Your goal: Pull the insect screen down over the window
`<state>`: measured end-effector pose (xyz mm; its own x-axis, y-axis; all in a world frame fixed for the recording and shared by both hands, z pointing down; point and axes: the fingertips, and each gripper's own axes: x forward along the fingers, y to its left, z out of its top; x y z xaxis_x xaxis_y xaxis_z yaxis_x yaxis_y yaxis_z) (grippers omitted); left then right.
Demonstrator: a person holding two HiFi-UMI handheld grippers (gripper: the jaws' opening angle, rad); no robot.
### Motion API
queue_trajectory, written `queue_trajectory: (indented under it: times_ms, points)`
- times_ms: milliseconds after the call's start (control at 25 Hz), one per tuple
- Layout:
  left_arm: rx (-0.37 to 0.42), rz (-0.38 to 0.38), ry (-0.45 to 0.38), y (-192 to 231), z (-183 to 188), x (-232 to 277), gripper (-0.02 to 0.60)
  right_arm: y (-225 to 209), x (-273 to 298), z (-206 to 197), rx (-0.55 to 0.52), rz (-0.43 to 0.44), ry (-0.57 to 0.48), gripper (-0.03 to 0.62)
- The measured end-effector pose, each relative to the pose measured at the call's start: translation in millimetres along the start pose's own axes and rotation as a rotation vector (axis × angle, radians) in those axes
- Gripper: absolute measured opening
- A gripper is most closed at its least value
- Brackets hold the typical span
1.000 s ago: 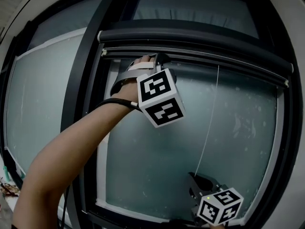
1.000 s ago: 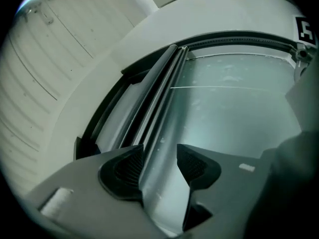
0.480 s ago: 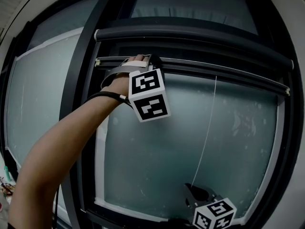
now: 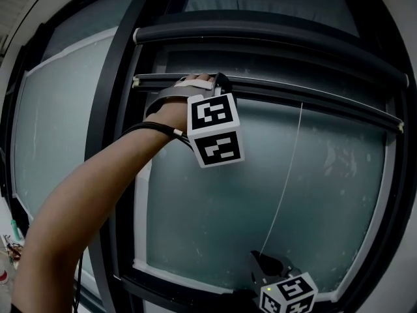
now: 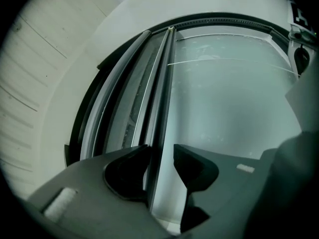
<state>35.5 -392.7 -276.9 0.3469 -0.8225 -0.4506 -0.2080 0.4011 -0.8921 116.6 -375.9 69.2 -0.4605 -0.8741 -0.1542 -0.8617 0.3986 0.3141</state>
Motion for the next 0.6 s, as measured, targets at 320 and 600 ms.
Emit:
queue_trajectory:
  times_ms: [320,600]
  points:
    - [0.061,-0.090,0.040,-51.7,-0.3,-27.4,0.123,37.0,-11.5,-50.4,0.028,0.072,0.110,0.005]
    - [0.082,-0.119,0.073,-88.0,4.0,-53.6,0.143,55.9,-26.9,-82.5,0.066,0.090,0.130,0.005]
